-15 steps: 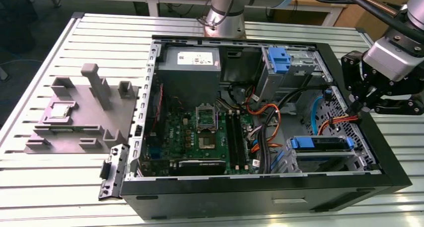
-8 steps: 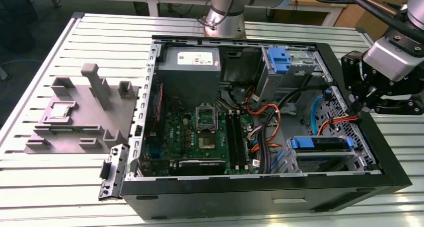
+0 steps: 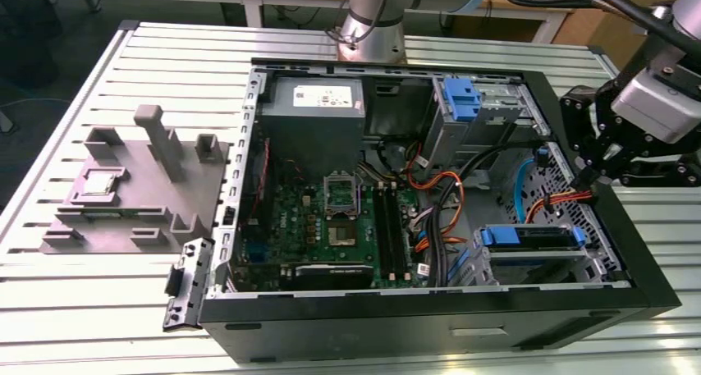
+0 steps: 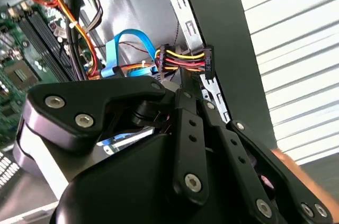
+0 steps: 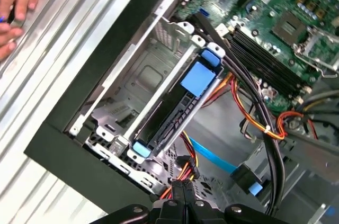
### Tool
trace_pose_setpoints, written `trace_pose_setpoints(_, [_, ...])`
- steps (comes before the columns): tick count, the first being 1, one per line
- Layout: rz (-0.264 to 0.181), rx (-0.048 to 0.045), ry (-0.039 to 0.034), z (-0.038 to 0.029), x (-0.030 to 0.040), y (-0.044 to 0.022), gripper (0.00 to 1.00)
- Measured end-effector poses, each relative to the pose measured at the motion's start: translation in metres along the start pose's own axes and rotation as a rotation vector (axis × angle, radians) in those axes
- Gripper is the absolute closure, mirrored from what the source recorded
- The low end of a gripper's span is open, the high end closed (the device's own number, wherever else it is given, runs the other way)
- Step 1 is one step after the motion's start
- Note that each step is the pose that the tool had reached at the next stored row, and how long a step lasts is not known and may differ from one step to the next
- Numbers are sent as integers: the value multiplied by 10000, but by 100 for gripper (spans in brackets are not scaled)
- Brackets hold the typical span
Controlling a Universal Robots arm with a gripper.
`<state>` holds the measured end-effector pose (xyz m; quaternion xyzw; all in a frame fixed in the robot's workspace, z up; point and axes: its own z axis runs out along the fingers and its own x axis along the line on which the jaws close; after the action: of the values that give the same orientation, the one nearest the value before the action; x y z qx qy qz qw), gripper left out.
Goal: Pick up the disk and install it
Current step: 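Insert the first disk wire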
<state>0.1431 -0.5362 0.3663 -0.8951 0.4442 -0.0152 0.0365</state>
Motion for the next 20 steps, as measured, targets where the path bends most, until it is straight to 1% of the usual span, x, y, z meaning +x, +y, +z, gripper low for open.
trace_pose_setpoints(2, [-195,1,-13,2,1,-1,90])
trace_pose_setpoints(7, [-214,-3,-12,11,43,-56,90])
trace_pose_setpoints(8, [-279,-3,-17,13,46,-60,90])
trace_pose_setpoints(13, [-957,2,-60,22,47,-60,90])
trace_pose_setpoints(16, [-1114,-14,-31,26,56,-71,89])
trace_pose_setpoints(17, [-1130,-19,-19,28,62,-78,82])
trace_pose_setpoints(20, [-1150,-55,48,33,80,-106,82])
